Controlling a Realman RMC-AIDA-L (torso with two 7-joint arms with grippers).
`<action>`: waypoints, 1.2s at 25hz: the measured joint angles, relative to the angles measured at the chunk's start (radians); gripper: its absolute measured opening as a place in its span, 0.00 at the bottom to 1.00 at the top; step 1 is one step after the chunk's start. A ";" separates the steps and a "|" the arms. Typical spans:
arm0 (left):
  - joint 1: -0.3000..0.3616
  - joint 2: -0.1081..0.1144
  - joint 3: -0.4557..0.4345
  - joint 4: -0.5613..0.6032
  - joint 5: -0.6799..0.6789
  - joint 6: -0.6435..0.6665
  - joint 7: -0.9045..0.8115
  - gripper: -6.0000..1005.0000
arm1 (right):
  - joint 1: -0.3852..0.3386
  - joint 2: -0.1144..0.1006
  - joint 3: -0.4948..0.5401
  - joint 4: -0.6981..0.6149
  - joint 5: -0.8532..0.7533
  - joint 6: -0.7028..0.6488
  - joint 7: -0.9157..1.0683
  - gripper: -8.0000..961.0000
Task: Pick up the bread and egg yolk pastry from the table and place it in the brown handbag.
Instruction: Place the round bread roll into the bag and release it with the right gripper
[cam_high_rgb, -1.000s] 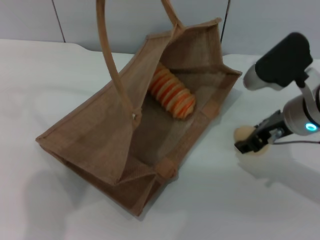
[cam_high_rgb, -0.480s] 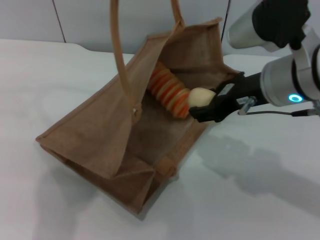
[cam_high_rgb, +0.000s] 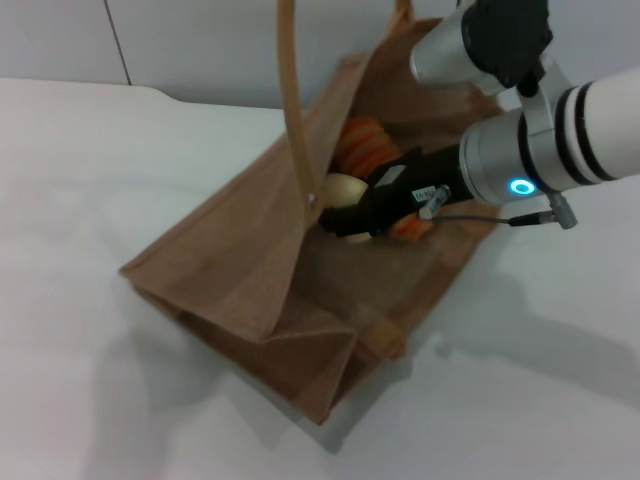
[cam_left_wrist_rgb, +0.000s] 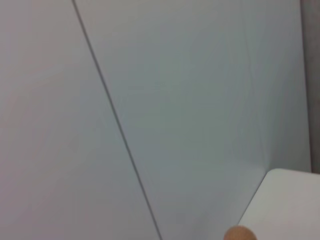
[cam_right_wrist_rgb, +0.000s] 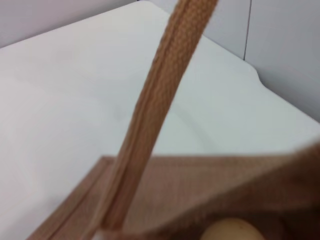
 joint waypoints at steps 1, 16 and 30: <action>-0.001 -0.001 0.000 0.002 -0.007 0.001 0.000 0.13 | 0.016 0.001 0.000 0.052 0.020 -0.034 -0.034 0.59; -0.004 -0.008 0.007 0.004 -0.030 0.012 0.008 0.13 | 0.104 -0.003 0.022 0.236 0.149 -0.084 -0.131 0.58; 0.014 -0.002 0.009 -0.004 -0.016 0.038 0.008 0.13 | 0.104 -0.004 0.024 0.251 0.148 -0.068 -0.127 0.88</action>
